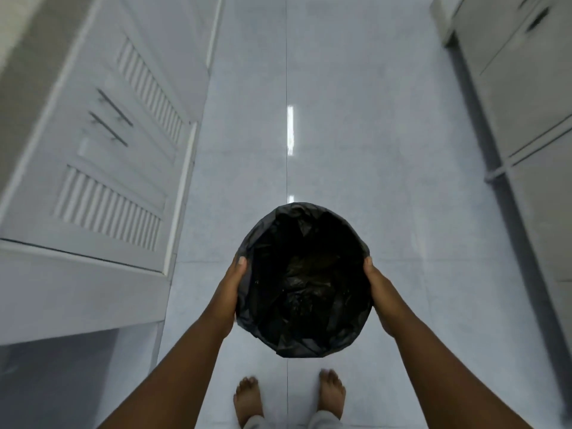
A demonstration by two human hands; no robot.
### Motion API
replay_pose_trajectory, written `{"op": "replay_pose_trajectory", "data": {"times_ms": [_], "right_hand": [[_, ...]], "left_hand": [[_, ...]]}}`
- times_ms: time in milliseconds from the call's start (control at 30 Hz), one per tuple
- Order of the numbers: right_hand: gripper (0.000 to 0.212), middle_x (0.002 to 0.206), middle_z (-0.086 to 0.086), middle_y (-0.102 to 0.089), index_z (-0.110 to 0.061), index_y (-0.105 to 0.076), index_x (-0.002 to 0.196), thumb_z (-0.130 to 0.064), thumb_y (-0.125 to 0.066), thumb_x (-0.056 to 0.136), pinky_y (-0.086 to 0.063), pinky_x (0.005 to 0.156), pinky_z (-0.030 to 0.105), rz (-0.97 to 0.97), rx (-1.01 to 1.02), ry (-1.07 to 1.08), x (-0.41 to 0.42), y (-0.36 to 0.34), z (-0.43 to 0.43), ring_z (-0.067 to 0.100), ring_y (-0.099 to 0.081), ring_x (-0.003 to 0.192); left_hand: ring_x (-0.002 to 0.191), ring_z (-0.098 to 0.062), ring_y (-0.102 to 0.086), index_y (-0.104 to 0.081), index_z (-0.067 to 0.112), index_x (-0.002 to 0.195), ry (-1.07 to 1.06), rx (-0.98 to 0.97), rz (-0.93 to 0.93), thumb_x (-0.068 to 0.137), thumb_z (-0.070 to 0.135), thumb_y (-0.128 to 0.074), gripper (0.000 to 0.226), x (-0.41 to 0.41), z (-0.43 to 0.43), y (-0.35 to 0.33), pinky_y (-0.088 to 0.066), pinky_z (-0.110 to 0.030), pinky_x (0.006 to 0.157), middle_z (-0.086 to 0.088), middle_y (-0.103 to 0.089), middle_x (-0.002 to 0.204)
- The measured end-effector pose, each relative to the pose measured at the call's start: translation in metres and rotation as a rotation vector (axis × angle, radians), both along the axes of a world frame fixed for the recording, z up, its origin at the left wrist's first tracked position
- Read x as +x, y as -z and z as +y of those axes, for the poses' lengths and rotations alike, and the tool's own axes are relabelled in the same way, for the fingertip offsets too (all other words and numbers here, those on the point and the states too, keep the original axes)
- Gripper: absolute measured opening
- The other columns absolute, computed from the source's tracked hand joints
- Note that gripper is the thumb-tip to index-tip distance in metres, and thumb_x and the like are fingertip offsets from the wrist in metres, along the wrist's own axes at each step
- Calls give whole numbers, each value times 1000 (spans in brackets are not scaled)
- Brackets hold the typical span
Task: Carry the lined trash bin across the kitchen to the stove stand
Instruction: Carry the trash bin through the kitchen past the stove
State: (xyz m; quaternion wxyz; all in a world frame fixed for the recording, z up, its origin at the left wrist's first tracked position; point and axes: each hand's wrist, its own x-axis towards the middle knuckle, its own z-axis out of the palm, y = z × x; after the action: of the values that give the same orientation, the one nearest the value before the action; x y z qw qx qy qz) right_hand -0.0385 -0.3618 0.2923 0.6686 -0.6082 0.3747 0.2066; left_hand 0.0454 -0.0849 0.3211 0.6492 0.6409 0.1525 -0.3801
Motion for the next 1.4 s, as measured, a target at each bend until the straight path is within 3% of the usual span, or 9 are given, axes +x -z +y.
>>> {"op": "replay_pose_trajectory", "data": {"times_ms": [67, 200, 333, 533, 733, 900, 1167, 1400], "right_hand": [[96, 148, -1, -50, -35, -47, 143, -93, -34, 67, -39, 109, 40, -53, -8, -16, 12, -69, -14, 18, -49, 131], [104, 146, -2, -50, -32, -48, 143, -95, -35, 61, -36, 113, 41, -188, 0, -3, 38, -181, -38, 18, -48, 132], [102, 147, -3, -51, -37, -50, 140, -97, -33, 60, -31, 116, 46, -362, 29, -17, 61, -276, -57, 19, -44, 136], [95, 147, 0, -52, -38, -56, 135, -93, -24, 64, -28, 118, 48, -515, 22, -49, 102, -361, -77, 22, -43, 137], [70, 129, -6, -65, -42, -61, 122, -75, -11, 86, -39, 110, 48, -656, 114, 71, 168, -395, -86, 21, -56, 124], [70, 120, -4, -68, -39, -62, 121, -74, -10, 88, -45, 100, 45, -685, 176, 205, 243, -414, -90, 21, -61, 113], [78, 121, -1, -68, -33, -60, 127, -78, -11, 86, -44, 101, 47, -691, 190, 236, 365, -439, -125, 24, -61, 112], [77, 118, 0, -68, -31, -62, 121, -77, -12, 86, -45, 99, 45, -695, 186, 254, 478, -435, -173, 24, -61, 110]], "left_hand": [[115, -11, -65, -50, 32, 140, -15, -29, -63, 95, 57, -34, 54, 13, -13, -67, -57, -20, 79, 6, -65, 131], [126, -19, -58, -59, 33, 132, -29, -46, -157, 93, 62, -35, 54, 33, -34, -181, -46, -36, 103, 3, -66, 133], [117, -17, -64, -66, 31, 120, -76, -124, -211, 96, 61, -27, 55, 50, -52, -269, -49, -33, 94, 3, -73, 120], [120, -28, -62, -59, 20, 133, -151, -320, -310, 95, 64, -23, 68, 96, -75, -342, -49, -42, 95, -9, -69, 127], [130, -32, -54, -48, 21, 143, -133, -415, -405, 95, 64, -22, 69, 171, -92, -359, -40, -50, 110, -11, -58, 142], [124, -32, -60, -62, 25, 129, -148, -450, -402, 96, 63, -23, 64, 247, -111, -374, -46, -48, 104, -10, -67, 131], [117, -29, -64, -59, 22, 133, -70, -458, -400, 96, 62, -24, 65, 375, -143, -406, -54, -41, 91, -8, -71, 125], [121, -33, -61, -60, 19, 133, -92, -473, -378, 95, 64, -27, 68, 485, -195, -407, -49, -47, 98, -13, -67, 130]]}}
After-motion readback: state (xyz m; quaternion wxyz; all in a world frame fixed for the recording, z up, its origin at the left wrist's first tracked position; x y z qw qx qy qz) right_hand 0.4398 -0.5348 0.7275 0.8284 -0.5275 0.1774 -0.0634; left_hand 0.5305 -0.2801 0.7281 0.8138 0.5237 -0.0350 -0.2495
